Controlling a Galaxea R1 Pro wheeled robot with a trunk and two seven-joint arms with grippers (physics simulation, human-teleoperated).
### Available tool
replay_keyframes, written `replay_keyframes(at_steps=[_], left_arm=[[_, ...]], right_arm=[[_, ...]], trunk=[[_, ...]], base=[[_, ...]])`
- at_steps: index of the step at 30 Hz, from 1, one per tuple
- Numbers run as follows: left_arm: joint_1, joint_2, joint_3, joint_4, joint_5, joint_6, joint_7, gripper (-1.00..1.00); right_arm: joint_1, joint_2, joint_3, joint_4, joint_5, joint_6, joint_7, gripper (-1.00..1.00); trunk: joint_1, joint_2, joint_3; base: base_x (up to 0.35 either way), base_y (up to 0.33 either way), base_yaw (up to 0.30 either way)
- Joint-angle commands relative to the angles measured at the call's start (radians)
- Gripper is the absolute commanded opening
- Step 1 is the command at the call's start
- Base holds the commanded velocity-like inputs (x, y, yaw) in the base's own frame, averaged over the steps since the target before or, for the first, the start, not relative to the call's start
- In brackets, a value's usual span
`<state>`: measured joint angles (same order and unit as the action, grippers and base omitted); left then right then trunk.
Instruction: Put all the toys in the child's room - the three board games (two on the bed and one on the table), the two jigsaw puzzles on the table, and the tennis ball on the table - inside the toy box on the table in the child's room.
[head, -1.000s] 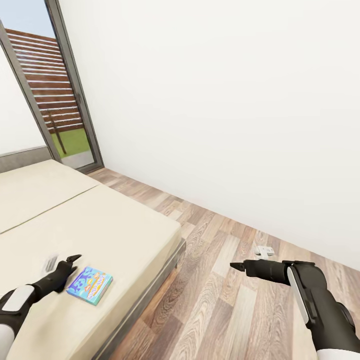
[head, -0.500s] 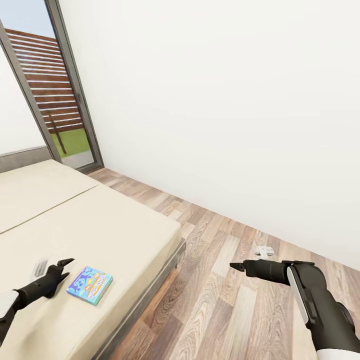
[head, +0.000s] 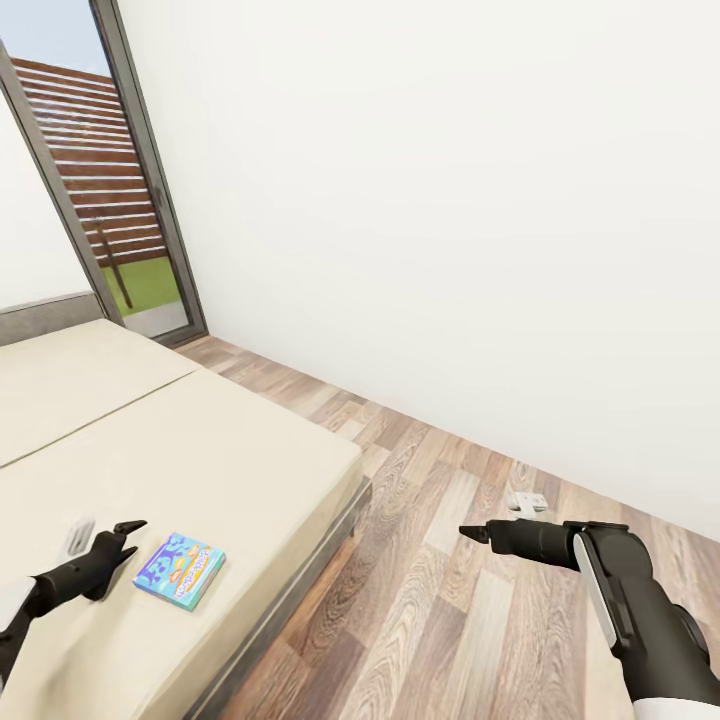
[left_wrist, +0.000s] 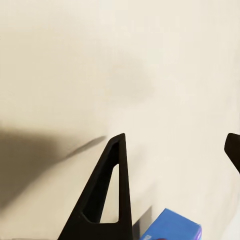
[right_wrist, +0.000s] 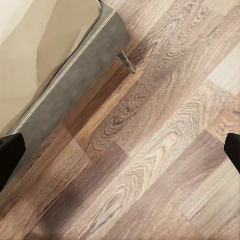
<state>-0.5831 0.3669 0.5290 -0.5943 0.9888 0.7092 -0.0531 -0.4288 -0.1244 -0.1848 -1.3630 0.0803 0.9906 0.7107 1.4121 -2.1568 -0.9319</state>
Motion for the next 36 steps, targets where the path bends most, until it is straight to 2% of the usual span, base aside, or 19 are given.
replay_keyframes(at_steps=[1, 6, 15, 25, 36], left_arm=[[0.000, 0.000, 0.003, 0.006, -0.038, 0.003, 0.002, 1.00], [-0.003, -0.004, 0.001, -0.003, -0.037, 0.006, 0.057, 1.00], [-0.013, -0.013, -0.002, -0.007, -0.038, 0.009, 0.112, 1.00], [-0.028, -0.032, -0.005, -0.008, -0.041, 0.023, 0.131, 1.00], [-0.032, -0.037, -0.006, -0.009, -0.042, 0.041, 0.135, 1.00]], right_arm=[[-0.001, 0.000, -0.001, -0.001, 0.009, 0.003, 0.009, 1.00], [-0.001, 0.000, -0.001, -0.001, 0.009, 0.003, 0.009, 1.00], [-0.001, 0.000, -0.001, -0.001, 0.009, 0.003, 0.009, 1.00], [-0.001, 0.000, -0.001, -0.001, 0.009, 0.003, 0.009, 1.00], [-0.001, 0.000, -0.001, 0.000, 0.010, 0.003, 0.009, 1.00]], trunk=[[0.000, 0.000, -0.001], [0.000, 0.000, -0.001], [0.000, 0.000, -0.001], [0.000, 0.000, -0.001], [0.000, 0.000, -0.001]], base=[[0.000, 0.000, 0.000], [0.000, 0.000, 0.000], [0.000, 0.000, 0.000], [0.000, 0.000, 0.000], [0.000, 0.000, -0.067]])
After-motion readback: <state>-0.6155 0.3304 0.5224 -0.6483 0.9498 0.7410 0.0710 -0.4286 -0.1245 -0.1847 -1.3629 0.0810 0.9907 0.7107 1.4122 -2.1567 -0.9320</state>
